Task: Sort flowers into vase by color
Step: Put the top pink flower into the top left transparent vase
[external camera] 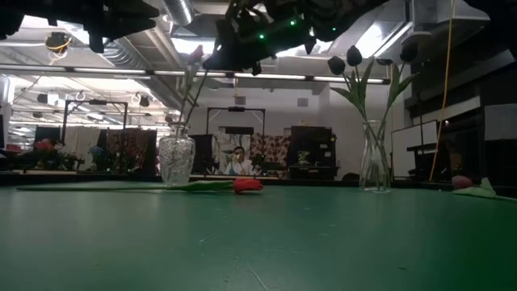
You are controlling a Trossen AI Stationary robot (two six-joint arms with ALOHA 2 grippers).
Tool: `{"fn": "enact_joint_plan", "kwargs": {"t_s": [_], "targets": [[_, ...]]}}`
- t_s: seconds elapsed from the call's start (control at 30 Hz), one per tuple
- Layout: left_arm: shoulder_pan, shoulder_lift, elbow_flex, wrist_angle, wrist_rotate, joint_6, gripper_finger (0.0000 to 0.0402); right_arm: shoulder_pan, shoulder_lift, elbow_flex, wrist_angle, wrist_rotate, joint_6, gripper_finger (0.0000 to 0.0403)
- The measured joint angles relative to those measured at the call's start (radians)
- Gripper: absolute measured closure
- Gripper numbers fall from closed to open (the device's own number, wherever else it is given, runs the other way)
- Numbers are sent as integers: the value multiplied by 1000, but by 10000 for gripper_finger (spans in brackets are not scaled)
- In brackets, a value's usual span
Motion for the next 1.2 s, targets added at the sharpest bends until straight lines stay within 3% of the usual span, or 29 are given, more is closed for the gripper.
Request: {"fn": "enact_joint_plan", "kwargs": {"t_s": [0.47, 0.83, 1.2], "targets": [[0, 0, 0, 0, -1, -21, 276, 1, 0, 3, 10, 17, -14, 397], [0, 0, 0, -14, -2, -26, 276, -19, 75, 57, 16, -10, 7, 390], [1, 0, 0, -19, -6, -25, 276, -27, 91, 62, -5, -26, 19, 302]]}}
